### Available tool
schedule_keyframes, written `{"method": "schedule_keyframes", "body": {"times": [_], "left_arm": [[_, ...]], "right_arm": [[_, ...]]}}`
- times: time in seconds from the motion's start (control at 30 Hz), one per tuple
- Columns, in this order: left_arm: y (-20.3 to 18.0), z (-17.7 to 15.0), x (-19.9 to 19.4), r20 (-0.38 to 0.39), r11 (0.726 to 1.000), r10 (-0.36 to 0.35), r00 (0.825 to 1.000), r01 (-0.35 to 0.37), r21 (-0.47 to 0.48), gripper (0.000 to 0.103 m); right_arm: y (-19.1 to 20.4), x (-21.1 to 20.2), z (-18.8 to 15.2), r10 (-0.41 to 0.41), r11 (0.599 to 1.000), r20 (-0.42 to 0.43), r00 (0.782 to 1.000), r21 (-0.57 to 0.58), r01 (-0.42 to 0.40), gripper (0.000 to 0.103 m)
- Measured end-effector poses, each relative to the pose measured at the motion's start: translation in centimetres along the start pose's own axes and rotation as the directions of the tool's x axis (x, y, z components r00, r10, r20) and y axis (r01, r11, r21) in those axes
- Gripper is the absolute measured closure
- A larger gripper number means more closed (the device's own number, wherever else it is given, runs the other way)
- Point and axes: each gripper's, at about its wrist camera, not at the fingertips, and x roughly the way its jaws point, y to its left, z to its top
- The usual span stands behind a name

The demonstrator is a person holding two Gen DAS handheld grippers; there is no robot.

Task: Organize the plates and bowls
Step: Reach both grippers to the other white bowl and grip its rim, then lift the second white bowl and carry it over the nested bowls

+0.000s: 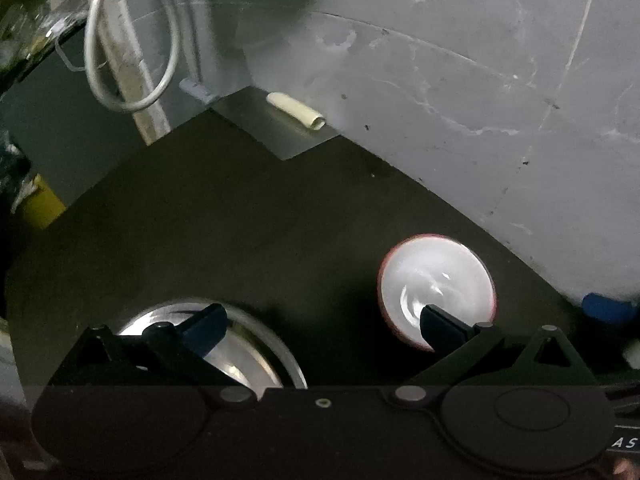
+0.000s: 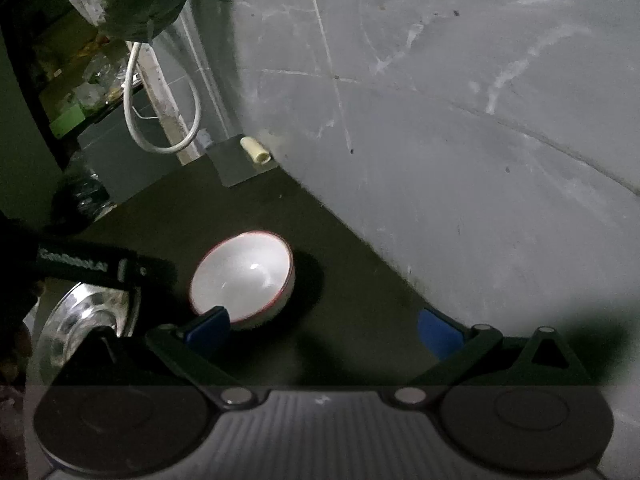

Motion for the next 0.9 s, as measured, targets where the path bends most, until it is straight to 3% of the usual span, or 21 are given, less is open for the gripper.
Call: {"method": "schedule_keyframes", "body": {"times": [0.23, 0.37, 0.5, 0.63, 0.7, 0.83, 0.9], "left_arm": [[-1.1, 1.4, 2.6, -0.020, 0.998, 0.024, 1.000, -0.023, 0.057, 0.001], [-1.8, 1.5, 3.4, -0.047, 0.997, 0.046, 0.998, -0.042, 0.069, 0.001], [-2.5, 1.5, 3.6, -0.062, 0.998, 0.027, 0.998, -0.023, 0.066, 0.008], [-2.8, 1.7, 3.7, -0.073, 0.998, 0.016, 0.997, -0.012, 0.062, 0.020], [-2.9, 1.8, 3.8, -0.085, 0.998, -0.004, 0.996, 0.009, 0.054, 0.031], [-2.9, 1.5, 4.0, -0.104, 0.995, -0.095, 0.990, 0.097, 0.014, 0.070], [-2.6, 1.1, 4.0, -0.099, 0.990, -0.134, 0.986, 0.129, -0.050, 0.077]], "right_arm": [[0.1, 2.6, 0.9, -0.004, 1.000, -0.026, 1.000, -0.006, 0.004, 0.007], [-0.1, 3.3, 0.9, 0.023, 1.000, -0.043, 0.999, -0.007, -0.023, 0.017], [0.2, 3.6, 1.1, 0.048, 0.999, -0.045, 0.998, -0.016, -0.049, 0.030], [0.3, 3.7, 1.3, 0.071, 0.997, -0.053, 0.996, -0.022, -0.073, 0.039], [0.4, 3.9, 1.4, 0.087, 0.996, -0.059, 0.995, -0.024, -0.088, 0.045], [0.6, 4.0, 1.4, 0.119, 0.992, -0.064, 0.991, -0.040, -0.122, 0.053], [0.7, 4.0, 1.3, 0.131, 0.990, -0.065, 0.989, -0.038, -0.133, 0.061]]}}
